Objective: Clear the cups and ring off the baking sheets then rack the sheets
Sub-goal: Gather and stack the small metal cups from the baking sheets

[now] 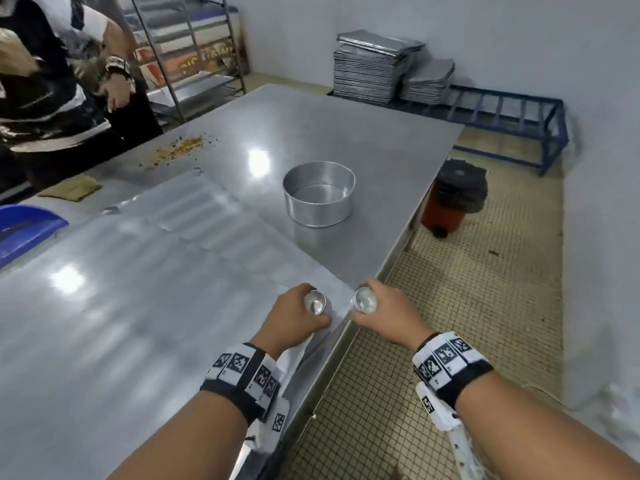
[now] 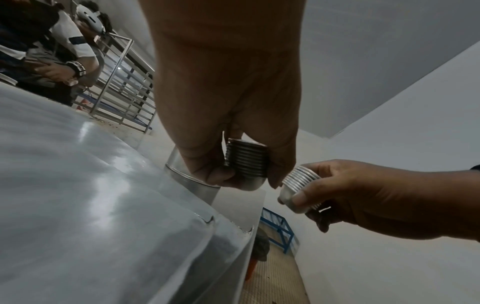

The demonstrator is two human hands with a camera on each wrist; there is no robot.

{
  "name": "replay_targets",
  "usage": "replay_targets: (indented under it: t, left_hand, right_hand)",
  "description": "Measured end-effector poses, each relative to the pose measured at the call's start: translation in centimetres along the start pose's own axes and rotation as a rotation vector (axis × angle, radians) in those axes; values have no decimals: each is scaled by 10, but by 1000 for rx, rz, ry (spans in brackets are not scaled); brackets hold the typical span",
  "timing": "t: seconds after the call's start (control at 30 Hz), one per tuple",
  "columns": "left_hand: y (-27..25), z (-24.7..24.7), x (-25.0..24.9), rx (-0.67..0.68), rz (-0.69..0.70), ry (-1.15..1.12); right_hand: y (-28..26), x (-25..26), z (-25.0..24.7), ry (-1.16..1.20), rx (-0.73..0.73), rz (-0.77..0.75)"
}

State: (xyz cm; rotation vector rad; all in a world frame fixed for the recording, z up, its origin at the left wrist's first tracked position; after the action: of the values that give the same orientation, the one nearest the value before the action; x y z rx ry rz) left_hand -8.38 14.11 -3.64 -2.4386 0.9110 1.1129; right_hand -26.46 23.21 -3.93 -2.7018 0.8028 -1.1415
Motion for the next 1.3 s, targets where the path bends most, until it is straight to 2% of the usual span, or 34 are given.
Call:
replay_targets:
  t: [0.27, 0.53, 0.7, 1.0, 1.3]
  left_hand:
    - [46, 44, -34, -149, -59, -91]
    - [79, 49, -29, -231, -114, -120]
    - [121, 42, -8, -235, -117, -99]
    - [198, 34, 12, -171, -158, -43]
    - [235, 59, 21, -154, -266, 40]
  right_hand:
    - [54, -37, -65, 34, 92, -85]
    - [107, -38, -77, -3, 173, -121]
    - [151, -32, -78, -9, 205, -114]
    - [225, -26, -93, -64, 142, -78]
    - [283, -26, -81, -243, 277, -147]
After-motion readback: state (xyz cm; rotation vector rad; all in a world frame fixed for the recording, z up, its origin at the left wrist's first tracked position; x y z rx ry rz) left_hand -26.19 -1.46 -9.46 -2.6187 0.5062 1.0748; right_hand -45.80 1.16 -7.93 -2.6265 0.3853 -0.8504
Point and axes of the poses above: each hand's wrist, its own y-axis towards the middle knuckle, its own z-axis out of the palm, x = y × z, the point moved 4 cm from there along y, towards the middle knuckle, and after that the axes turned 11 degrees about z, right-handed, at the moved point
